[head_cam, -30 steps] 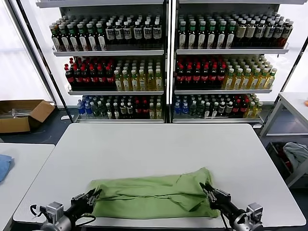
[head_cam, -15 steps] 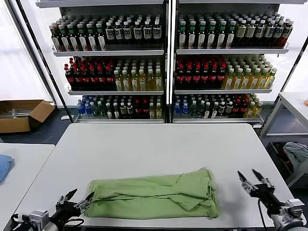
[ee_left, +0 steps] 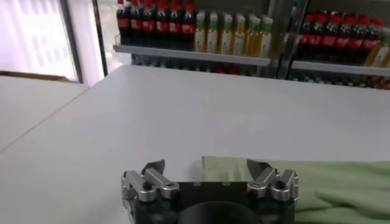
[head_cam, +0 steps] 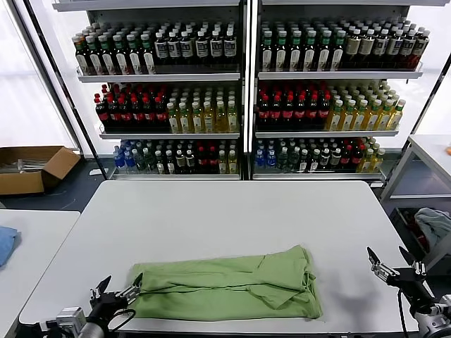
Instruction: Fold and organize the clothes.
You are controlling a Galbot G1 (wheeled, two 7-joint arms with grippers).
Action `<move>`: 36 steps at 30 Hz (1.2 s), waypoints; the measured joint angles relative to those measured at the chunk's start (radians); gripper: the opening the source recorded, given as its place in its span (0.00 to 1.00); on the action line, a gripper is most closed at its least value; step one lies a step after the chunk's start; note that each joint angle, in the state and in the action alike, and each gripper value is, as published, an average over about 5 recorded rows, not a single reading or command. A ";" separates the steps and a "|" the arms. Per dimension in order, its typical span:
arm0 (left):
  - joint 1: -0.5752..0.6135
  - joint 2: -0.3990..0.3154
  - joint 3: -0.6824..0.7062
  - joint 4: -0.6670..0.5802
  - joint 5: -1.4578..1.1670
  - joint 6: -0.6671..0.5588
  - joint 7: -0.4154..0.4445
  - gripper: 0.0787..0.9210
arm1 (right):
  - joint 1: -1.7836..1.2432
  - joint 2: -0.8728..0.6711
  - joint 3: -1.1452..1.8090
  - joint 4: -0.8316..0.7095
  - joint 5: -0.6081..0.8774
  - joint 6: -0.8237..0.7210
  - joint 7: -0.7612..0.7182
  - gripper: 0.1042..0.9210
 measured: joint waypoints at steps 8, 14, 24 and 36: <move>-0.002 -0.052 0.045 0.027 0.054 0.007 -0.032 0.82 | -0.001 0.004 0.007 0.010 0.008 0.006 -0.003 0.88; 0.006 -0.066 0.055 0.046 0.099 0.014 -0.051 0.62 | 0.007 -0.002 0.007 0.017 0.014 0.006 -0.002 0.88; 0.030 -0.085 0.092 0.039 0.150 0.000 -0.058 0.28 | 0.047 -0.020 -0.022 0.014 0.015 -0.002 0.008 0.88; -0.013 -0.033 -0.004 0.078 0.149 -0.027 -0.014 0.02 | 0.094 -0.033 -0.065 0.010 0.018 -0.003 0.010 0.88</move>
